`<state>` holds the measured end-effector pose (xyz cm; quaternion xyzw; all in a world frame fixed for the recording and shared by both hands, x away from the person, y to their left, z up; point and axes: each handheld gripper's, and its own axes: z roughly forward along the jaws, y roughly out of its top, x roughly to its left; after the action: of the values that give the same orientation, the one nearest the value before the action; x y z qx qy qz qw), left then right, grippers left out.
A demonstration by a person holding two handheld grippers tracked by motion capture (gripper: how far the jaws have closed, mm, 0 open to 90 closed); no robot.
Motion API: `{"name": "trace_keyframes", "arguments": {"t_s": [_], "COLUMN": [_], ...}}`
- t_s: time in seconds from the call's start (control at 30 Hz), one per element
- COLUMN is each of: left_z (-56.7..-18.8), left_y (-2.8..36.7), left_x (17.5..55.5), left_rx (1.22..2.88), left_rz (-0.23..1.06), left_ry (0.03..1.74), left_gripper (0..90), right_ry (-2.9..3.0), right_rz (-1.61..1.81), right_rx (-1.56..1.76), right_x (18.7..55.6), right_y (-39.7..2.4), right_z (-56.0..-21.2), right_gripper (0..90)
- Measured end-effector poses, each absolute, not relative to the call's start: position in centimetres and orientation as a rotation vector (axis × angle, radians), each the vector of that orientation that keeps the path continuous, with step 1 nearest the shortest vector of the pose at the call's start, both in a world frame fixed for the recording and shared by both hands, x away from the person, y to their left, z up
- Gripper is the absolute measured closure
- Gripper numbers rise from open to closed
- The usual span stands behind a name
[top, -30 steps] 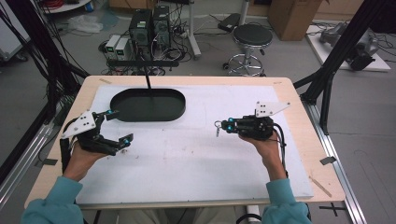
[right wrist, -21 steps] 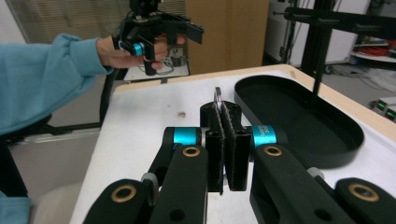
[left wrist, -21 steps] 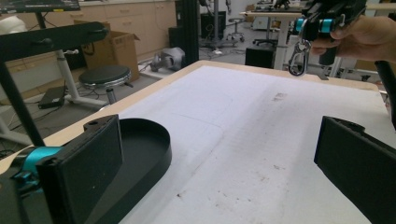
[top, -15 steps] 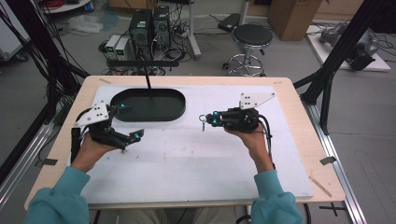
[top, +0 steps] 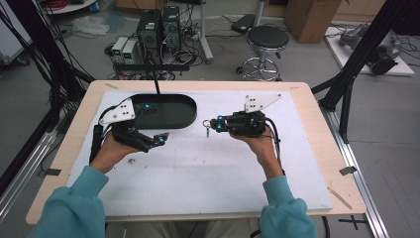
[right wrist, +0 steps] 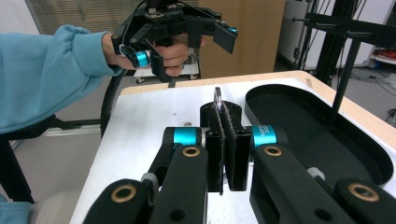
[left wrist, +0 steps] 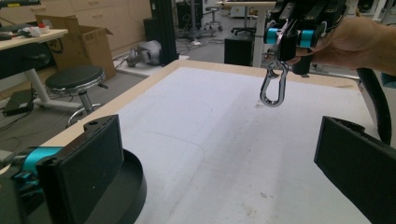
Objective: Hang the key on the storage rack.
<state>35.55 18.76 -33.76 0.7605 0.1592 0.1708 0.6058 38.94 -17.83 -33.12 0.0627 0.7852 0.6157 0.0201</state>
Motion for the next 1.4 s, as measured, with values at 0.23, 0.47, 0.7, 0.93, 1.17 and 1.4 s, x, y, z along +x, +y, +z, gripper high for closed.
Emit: {"name": "trace_keyframes", "arguments": {"t_s": [0.23, 0.47, 0.7, 0.93, 1.17, 1.4], "left_z": [-33.6, -33.7, -33.6, -33.7, -33.8, -33.7], "left_y": [16.9, 15.4, 14.3, 13.6, 13.5, 13.4], "left_x": [35.9, 36.3, 36.4, 36.5, 36.3, 36.5], "left_rx": [1.768, 1.780, 1.779, 1.794, 1.788, 1.779], "left_rz": [0.349, 0.302, 0.253, 0.217, 0.191, 0.155], "left_ry": [0.328, 0.303, 0.265, 0.246, 0.191, 0.179], "left_gripper": [1.8, 3.5, 10.5, 21.3, 33.3, 49.6], "right_ry": [2.446, 2.448, 2.462, 2.473, 2.482, 2.479], "right_rz": [1.904, 1.919, 1.931, 1.940, 1.949, 1.960], "right_rx": [0.199, 0.175, 0.165, 0.150, 0.132, 0.113], "right_x": [38.9, 39.1, 39.1, 39.1, 38.9, 39.0], "right_y": [-17.2, -16.6, -15.9, -15.4, -15.2, -15.0], "right_z": [-33.1, -33.3, -33.6, -33.8, -33.8, -33.7], "right_gripper": [88.7, 88.8, 88.8, 88.7, 88.7, 88.7]}}
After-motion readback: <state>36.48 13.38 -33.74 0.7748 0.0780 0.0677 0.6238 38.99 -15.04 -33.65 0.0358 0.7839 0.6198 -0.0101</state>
